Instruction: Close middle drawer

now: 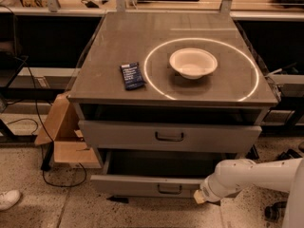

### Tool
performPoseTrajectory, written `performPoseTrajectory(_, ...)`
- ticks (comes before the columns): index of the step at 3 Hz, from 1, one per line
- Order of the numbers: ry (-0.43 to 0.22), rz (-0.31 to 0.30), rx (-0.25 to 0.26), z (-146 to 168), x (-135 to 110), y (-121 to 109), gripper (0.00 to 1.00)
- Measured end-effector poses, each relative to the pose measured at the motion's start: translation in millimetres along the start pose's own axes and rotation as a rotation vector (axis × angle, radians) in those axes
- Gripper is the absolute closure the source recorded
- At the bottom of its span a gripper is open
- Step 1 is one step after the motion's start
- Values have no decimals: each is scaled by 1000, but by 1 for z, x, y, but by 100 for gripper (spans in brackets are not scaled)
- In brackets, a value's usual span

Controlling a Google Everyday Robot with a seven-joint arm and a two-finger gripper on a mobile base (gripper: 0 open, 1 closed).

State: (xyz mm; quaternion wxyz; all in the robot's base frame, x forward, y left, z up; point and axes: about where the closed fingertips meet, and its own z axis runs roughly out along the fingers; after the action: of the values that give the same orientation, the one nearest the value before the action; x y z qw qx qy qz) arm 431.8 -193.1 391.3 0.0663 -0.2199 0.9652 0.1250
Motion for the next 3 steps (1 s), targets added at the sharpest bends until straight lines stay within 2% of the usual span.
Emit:
performPoseTrajectory(1,-14,-5,3,7,-14,-3,100)
performPoseTrajectory(2,-27,-23,-18,21,-27,3,100)
performPoseTrajectory(3,-59,-61,-55,53,-39,15,100)
